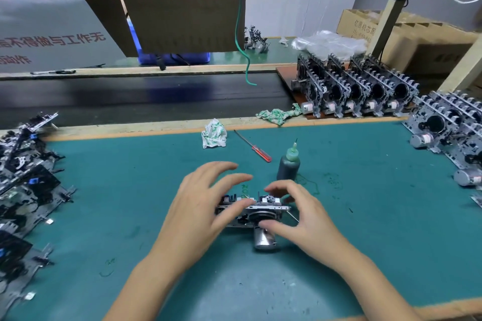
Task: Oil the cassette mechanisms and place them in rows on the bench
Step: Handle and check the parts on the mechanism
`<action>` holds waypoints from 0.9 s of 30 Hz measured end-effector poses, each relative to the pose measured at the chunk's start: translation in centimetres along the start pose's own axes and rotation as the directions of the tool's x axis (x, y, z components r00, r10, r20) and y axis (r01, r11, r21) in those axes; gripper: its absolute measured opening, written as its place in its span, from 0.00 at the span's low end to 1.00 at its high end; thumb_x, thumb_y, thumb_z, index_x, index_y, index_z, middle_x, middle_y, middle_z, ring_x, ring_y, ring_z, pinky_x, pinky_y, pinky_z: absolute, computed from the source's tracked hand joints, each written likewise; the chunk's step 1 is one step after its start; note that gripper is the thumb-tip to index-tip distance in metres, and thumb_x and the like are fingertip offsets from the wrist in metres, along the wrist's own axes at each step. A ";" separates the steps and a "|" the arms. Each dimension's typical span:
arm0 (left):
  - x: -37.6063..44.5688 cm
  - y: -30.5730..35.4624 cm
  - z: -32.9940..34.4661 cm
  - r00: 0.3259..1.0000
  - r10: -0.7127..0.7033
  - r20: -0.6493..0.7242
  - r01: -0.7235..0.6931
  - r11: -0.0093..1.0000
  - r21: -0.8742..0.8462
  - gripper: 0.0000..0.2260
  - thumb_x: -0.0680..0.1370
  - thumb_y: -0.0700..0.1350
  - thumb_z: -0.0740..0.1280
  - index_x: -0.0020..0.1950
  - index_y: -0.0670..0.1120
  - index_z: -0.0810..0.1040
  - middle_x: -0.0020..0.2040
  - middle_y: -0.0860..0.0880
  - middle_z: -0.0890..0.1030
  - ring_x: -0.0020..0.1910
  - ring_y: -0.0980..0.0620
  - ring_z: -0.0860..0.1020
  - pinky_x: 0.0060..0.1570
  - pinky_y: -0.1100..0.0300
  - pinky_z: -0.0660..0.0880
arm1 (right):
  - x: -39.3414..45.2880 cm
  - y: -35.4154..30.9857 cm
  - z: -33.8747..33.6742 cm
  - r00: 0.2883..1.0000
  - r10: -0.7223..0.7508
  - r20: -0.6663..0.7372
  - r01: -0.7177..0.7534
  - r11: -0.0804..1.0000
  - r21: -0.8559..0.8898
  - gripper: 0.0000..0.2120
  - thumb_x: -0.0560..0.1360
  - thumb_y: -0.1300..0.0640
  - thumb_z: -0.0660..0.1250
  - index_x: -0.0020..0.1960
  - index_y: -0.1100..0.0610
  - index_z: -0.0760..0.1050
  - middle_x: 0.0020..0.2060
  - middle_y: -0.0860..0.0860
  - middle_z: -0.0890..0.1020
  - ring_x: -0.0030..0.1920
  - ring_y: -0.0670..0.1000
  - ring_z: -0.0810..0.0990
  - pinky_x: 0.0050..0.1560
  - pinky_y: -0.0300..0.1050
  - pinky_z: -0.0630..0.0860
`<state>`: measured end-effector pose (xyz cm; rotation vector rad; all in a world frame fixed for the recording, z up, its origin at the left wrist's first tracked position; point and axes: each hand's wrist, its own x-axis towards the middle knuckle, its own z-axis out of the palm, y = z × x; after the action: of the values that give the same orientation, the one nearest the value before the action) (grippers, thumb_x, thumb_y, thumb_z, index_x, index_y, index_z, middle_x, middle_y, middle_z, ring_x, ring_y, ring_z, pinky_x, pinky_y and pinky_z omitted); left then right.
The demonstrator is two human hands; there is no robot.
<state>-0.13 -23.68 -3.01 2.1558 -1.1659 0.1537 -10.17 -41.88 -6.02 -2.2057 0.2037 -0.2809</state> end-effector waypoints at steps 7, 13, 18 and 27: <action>1.3 -0.2 1.2 0.986 -0.019 0.165 0.057 0.971 -0.232 0.12 0.74 0.59 0.61 0.54 0.68 0.79 0.60 0.70 0.72 0.67 0.70 0.62 0.63 0.73 0.59 | 0.5 0.0 0.6 0.998 0.033 -0.048 -0.027 0.991 0.132 0.15 0.64 0.55 0.79 0.46 0.44 0.77 0.42 0.47 0.81 0.47 0.47 0.79 0.52 0.47 0.74; 1.3 -0.4 1.4 0.992 0.008 0.129 0.027 0.964 -0.264 0.10 0.75 0.58 0.63 0.53 0.67 0.80 0.60 0.69 0.73 0.66 0.67 0.65 0.62 0.74 0.59 | 0.2 -0.4 0.9 0.997 0.031 -0.068 -0.014 0.972 0.235 0.14 0.63 0.51 0.76 0.47 0.48 0.78 0.43 0.48 0.81 0.46 0.48 0.80 0.53 0.47 0.75; 0.9 -0.5 1.8 0.998 0.022 0.067 -0.003 0.962 -0.274 0.11 0.75 0.53 0.66 0.54 0.65 0.80 0.59 0.67 0.76 0.64 0.64 0.68 0.62 0.72 0.61 | 0.6 -0.5 0.5 0.997 -0.013 -0.073 0.026 0.985 0.171 0.17 0.63 0.56 0.80 0.45 0.42 0.77 0.43 0.44 0.80 0.49 0.46 0.78 0.53 0.39 0.72; 0.9 -0.5 1.8 0.995 0.048 0.085 -0.024 0.965 -0.261 0.14 0.76 0.57 0.62 0.60 0.69 0.72 0.59 0.70 0.75 0.66 0.64 0.67 0.63 0.67 0.65 | 0.7 -0.8 0.1 0.996 -0.047 -0.073 0.053 0.995 0.079 0.15 0.63 0.55 0.79 0.43 0.42 0.77 0.44 0.35 0.79 0.48 0.45 0.76 0.52 0.38 0.71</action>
<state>0.45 -25.23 -4.28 1.9286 -1.2050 -0.0793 -9.48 -41.47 -5.35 -2.1241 0.1737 -0.3894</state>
